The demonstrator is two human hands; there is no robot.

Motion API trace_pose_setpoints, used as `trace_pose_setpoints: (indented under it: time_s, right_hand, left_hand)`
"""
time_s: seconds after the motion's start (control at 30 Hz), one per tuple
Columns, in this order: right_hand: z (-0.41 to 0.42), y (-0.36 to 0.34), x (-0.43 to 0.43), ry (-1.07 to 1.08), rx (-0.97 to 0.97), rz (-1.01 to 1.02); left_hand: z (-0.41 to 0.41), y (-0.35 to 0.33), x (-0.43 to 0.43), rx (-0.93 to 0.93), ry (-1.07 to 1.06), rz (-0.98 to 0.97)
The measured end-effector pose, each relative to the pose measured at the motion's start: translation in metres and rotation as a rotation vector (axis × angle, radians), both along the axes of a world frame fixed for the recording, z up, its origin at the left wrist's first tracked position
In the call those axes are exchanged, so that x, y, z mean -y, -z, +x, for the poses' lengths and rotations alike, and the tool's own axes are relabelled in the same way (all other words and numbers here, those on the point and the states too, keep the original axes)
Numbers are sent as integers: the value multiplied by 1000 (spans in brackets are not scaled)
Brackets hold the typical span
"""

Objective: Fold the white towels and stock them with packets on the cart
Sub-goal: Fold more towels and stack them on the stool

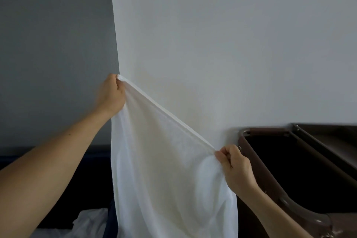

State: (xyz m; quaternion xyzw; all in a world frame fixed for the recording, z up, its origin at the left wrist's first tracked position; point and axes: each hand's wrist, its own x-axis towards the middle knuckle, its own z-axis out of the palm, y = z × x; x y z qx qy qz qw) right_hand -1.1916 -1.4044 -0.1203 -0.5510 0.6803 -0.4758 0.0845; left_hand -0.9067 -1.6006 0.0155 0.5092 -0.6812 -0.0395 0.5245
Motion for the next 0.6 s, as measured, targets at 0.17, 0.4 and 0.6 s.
trace_pose_setpoints:
  time_s: [0.17,0.4,0.6]
  right_hand:
    - [0,7,-2,-22,-94,-39]
    - [6,21,3,-90,99,48]
    - [7,33,6,-107,47,100]
  left_hand:
    - [-1,-4,-2,-8,5,-8]
    - [-4,-7,-3,-1,44,-20]
    - [-7,-4,-6,16,69,-28]
